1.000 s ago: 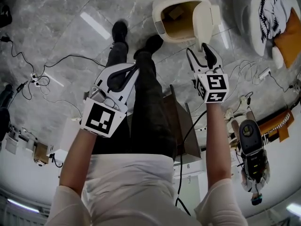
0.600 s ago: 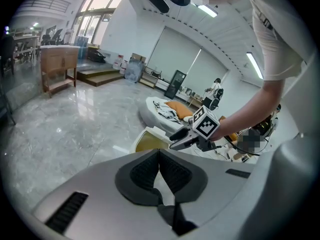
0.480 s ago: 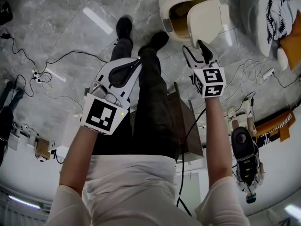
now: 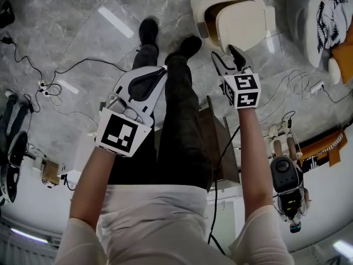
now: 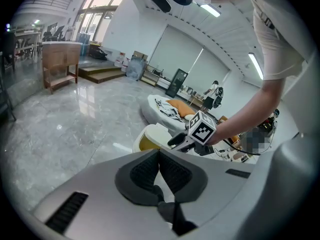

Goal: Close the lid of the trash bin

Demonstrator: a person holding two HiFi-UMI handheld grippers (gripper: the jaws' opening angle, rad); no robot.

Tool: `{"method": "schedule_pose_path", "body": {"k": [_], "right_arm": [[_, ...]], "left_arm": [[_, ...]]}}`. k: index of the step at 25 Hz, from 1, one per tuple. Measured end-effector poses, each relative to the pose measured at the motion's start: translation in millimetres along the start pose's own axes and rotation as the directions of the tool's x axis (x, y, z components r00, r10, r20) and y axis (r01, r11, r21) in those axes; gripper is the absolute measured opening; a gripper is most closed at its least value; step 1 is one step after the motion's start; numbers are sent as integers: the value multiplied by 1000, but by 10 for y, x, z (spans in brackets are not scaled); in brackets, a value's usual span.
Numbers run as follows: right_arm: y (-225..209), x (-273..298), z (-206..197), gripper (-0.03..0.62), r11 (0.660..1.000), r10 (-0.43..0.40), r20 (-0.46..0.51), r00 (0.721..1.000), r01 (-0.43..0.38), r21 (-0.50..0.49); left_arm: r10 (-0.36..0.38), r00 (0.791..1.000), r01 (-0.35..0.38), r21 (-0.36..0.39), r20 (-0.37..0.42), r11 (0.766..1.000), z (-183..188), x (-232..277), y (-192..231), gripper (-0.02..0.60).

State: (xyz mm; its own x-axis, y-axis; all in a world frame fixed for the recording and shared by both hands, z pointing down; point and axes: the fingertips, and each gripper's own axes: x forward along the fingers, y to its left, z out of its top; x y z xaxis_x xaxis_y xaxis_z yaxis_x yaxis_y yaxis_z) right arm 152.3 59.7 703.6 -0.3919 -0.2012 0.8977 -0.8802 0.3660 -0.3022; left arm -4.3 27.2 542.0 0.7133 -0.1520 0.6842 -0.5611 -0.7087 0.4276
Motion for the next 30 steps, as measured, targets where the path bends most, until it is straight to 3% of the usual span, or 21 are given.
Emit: {"method": "schedule_pose_path", "body": {"k": [30], "right_arm": [[117,786,-137,261,999,6,-114,993,-1,47]], "left_arm": [[7,1000,-7,-52,-1,999,-220,93,363,17]]}}
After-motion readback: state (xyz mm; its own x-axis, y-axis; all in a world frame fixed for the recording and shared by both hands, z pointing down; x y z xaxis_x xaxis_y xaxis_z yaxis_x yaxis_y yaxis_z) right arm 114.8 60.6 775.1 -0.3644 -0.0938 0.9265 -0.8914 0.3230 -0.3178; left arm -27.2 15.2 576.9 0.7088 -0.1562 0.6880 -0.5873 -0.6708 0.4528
